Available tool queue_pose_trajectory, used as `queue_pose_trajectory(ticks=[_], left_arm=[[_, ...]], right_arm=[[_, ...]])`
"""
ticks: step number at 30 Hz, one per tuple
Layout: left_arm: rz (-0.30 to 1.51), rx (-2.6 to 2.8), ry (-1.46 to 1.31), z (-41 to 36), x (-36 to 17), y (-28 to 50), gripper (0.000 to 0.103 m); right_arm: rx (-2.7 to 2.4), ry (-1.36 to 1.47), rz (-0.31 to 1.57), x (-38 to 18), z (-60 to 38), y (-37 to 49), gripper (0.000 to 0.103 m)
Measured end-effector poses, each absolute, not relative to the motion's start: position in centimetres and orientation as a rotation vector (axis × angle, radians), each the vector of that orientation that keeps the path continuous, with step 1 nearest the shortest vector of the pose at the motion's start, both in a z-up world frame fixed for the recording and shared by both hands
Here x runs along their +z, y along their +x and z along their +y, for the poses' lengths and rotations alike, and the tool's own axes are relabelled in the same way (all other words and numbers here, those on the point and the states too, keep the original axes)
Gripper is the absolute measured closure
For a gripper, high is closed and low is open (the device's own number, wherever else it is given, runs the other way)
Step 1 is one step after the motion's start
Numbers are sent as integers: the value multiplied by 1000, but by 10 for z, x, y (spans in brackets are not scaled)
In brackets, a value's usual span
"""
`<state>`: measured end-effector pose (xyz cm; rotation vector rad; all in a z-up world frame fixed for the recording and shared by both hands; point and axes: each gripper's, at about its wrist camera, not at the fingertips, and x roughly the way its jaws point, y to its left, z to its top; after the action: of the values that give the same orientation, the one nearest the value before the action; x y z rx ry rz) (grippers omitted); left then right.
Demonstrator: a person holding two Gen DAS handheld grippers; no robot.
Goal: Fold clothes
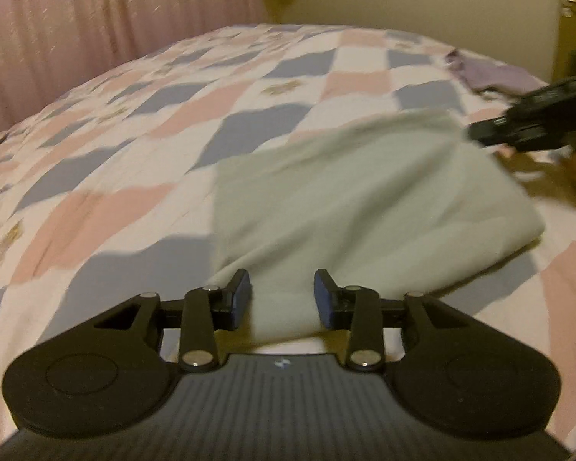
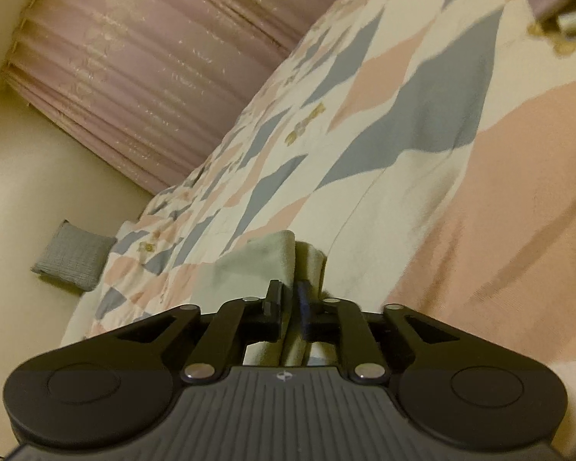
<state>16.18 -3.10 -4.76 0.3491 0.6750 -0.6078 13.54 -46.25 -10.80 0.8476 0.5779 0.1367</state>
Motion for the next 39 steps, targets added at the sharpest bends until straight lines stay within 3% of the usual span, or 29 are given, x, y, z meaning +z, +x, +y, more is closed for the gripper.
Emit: queue_pose_trajectory(ticks=[7, 10, 13, 18, 22, 26, 27, 28, 31, 35, 38, 39], left_arm=[[596, -645, 326, -38, -28, 164, 71], [646, -671, 336, -52, -37, 177, 70], [684, -722, 385, -60, -52, 170, 70], [660, -700, 366, -47, -59, 153, 69], [646, -676, 339, -34, -56, 149, 69], [633, -683, 339, -31, -53, 151, 69], [633, -686, 336, -30, -53, 152, 69], [634, -686, 332, -29, -53, 152, 69], [642, -682, 317, -23, -58, 151, 69], [635, -658, 296, -19, -55, 149, 69], [620, -631, 259, -15, -48, 155, 69], [615, -622, 247, -14, -46, 157, 69]], right_arm=[[138, 628, 541, -77, -419, 113, 85], [197, 523, 567, -68, -395, 128, 84], [270, 390, 603, -60, -373, 156, 77], [384, 150, 662, -52, -341, 224, 76], [451, -4, 720, -57, -312, 281, 66], [485, -69, 802, -72, -296, 315, 65], [495, -81, 824, -76, -292, 322, 73], [507, -77, 834, -77, -291, 325, 94], [506, -40, 813, -75, -296, 329, 101], [468, -20, 791, -75, -302, 332, 101], [437, -27, 787, -74, -304, 329, 97], [420, -29, 773, -71, -304, 327, 82]])
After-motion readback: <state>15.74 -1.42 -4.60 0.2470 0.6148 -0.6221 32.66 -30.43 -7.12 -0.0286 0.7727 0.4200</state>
